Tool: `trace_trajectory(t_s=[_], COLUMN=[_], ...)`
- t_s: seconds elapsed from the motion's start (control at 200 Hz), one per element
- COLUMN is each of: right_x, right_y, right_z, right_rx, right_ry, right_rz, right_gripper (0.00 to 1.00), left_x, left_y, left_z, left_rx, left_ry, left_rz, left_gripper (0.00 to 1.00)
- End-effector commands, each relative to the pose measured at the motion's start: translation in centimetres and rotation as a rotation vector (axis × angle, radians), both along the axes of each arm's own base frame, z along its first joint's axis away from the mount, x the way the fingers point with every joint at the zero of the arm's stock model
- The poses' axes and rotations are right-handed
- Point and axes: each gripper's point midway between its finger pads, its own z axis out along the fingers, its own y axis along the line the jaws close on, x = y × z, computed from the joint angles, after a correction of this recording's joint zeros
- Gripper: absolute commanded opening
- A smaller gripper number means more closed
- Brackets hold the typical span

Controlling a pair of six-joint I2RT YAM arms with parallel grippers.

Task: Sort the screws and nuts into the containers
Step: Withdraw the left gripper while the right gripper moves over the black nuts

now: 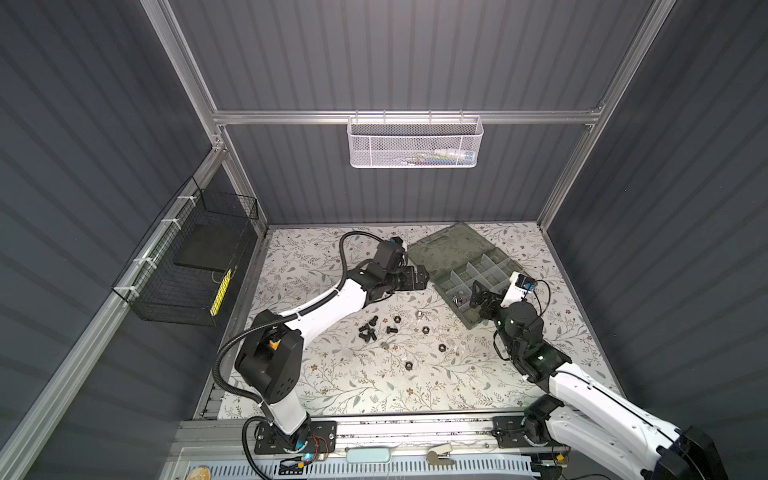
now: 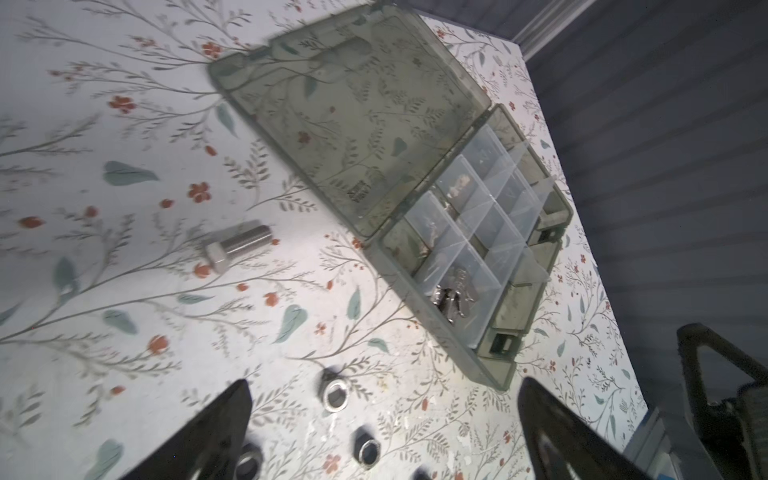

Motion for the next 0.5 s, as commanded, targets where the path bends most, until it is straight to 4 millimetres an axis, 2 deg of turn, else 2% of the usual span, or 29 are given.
trace_trajectory(t_s=[0.0, 0.13, 0.325, 0.495], right_x=[0.8, 2.0, 3.2, 3.5], right_y=[1.8, 4.5, 8.7, 12.3], right_z=[0.2, -1.3, -4.7, -7.6], right_rx=[-0.012, -0.061, -0.160, -0.242], right_ry=[0.018, 0.108, 0.255, 0.375], right_rz=[0.078, 0.177, 0.304, 0.414], right_gripper=[0.99, 0.99, 0.99, 0.92], left_x=[-0.9, -1.4, -1.9, -2.6], left_y=[2.6, 5.3, 7.8, 10.6], left_z=[0.2, -0.7, -2.7, -3.9], left_rx=[0.036, 0.001, -0.084, -0.146], left_ry=[-0.021, -0.011, 0.035, 0.050], left_rz=[0.012, 0.050, 0.075, 0.112], left_gripper=[1.00, 1.00, 1.00, 1.00])
